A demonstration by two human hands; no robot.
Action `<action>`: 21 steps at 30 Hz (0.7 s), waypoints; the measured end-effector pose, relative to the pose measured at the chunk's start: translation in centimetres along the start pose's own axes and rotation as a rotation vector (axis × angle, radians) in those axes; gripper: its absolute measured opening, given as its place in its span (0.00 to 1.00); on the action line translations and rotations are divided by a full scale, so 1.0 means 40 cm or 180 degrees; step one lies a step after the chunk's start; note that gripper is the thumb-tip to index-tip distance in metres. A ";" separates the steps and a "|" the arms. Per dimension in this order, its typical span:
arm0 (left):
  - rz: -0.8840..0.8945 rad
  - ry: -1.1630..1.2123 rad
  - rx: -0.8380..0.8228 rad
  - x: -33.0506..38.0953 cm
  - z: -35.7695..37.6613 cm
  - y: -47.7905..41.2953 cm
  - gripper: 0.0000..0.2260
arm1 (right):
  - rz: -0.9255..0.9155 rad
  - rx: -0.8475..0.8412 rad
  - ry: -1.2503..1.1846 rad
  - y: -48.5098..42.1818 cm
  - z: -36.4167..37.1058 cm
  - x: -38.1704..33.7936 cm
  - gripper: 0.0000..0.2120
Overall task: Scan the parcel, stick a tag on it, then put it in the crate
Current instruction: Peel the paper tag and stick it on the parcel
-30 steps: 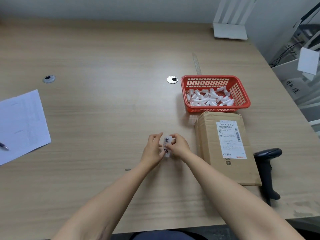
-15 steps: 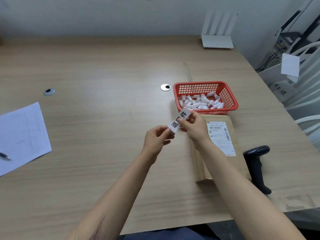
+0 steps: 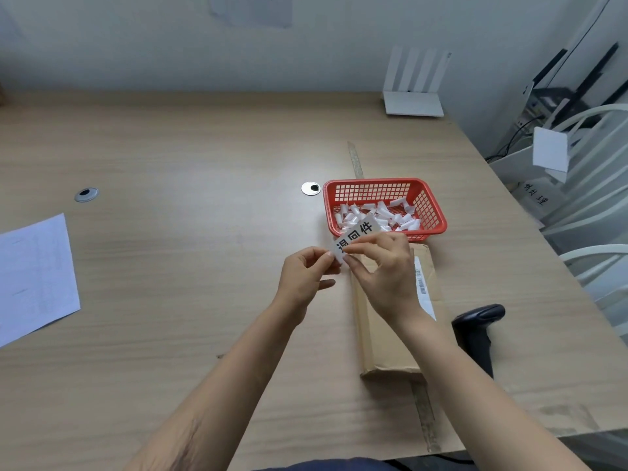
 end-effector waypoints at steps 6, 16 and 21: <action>0.0092 -0.0004 -0.0107 0.026 0.042 -0.010 0.09 | 0.0175 -0.0297 -0.0459 -0.020 -0.013 0.058 0.07; 0.0009 0.0194 -0.0150 0.024 0.085 -0.021 0.03 | -0.0150 -0.0323 -0.0714 -0.054 -0.030 0.079 0.09; -0.0007 0.0273 -0.0118 0.014 0.095 -0.023 0.04 | -0.0085 -0.0295 -0.0755 -0.053 -0.030 0.088 0.09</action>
Point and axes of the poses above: each hand's wrist, its own y-axis away from the middle knuckle, its own z-axis out of the palm, x = y × z, the point moved 2 cm from there along -y, towards the middle knuckle, and after that the axes turned 5 degrees about x, right-handed, at the moved point
